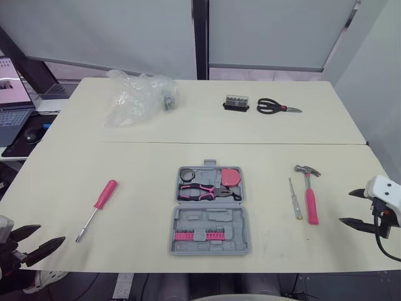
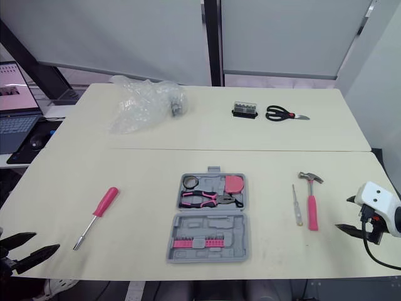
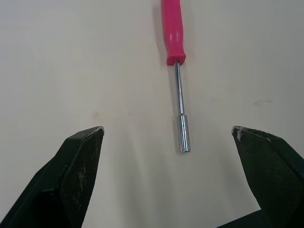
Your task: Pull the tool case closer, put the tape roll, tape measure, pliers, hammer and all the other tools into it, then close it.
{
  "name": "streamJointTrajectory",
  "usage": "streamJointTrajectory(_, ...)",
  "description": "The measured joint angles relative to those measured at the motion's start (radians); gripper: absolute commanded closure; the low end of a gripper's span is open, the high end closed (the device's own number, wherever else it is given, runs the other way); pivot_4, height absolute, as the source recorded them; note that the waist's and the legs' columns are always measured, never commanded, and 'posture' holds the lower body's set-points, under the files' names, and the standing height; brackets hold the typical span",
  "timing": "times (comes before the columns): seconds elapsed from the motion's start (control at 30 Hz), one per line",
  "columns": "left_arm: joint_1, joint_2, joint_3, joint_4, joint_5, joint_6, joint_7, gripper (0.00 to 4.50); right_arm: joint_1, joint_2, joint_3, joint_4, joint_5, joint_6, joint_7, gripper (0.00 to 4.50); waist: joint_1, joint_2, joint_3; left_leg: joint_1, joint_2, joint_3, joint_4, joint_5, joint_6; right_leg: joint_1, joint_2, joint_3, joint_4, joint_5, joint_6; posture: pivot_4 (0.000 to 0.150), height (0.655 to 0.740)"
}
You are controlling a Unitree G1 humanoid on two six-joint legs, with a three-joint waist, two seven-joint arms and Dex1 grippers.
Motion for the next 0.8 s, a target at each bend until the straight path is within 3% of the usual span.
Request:
streamJointTrajectory(0.17,0.016,-0.003,0.0,-0.047,0.0,0.015,0.005,0.0,0.0,0.0,0.004,-0.006,-0.001,0.005,0.0,0.03,0.0,0.0,0.0,0.0,0.0,0.0,-0.001,0.0,0.0,0.0,0.0,0.0,-0.001,0.0,0.0,0.15,0.74)
streamJointTrajectory(0.4,-0.02,-0.026,-0.087,-0.34,-0.034,0.066,0.015,0.0,0.009,0.038,0.007,-0.091,0.021,0.028,-0.022,0.03,0.004,0.0,0.0,0.0,0.0,0.0,-0.001,0.0,0.0,0.001,0.0,0.0,-0.002,0.0,0.0,0.15,0.74)
streamJointTrajectory(0.63,-0.21,-0.029,-0.318,-0.667,-0.086,0.098,0.017,0.0,0.015,0.172,0.048,-0.277,0.065,0.177,-0.166,0.03,0.004,0.0,0.0,-0.001,-0.001,-0.001,-0.001,0.0,0.0,0.002,0.0,0.0,-0.003,0.001,0.001,0.15,0.74)
streamJointTrajectory(0.8,-0.355,-0.026,-0.451,-0.764,-0.12,0.135,0.0,0.0,0.037,0.294,0.112,-0.379,0.063,0.307,-0.324,0.03,0.001,0.0,0.0,-0.001,0.0,-0.001,-0.002,0.0,0.0,0.001,0.001,0.0,-0.003,0.001,0.001,0.15,0.74)
